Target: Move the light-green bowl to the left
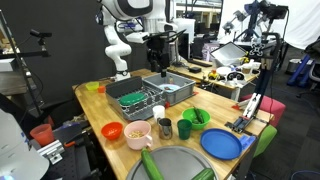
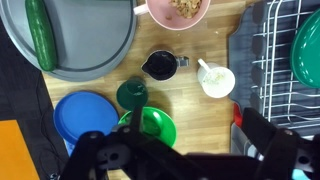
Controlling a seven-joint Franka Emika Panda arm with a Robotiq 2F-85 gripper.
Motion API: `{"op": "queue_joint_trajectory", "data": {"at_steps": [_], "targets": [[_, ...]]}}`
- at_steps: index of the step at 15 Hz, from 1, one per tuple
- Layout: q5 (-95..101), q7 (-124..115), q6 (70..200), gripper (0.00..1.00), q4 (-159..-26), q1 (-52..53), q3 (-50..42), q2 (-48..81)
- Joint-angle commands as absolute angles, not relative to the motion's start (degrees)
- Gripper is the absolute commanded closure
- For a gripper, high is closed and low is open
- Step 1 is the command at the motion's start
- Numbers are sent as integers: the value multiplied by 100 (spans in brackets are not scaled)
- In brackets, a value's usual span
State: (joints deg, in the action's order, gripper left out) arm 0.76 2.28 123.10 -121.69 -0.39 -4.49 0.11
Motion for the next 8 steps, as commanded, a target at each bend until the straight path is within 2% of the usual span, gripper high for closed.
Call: {"op": "queue_joint_trajectory", "data": {"at_steps": [1,8], "targets": [[75,229,12296,0,-12146,-116,-373,11],[-102,224,12258,0,-12080,-106,-354,112]]}}
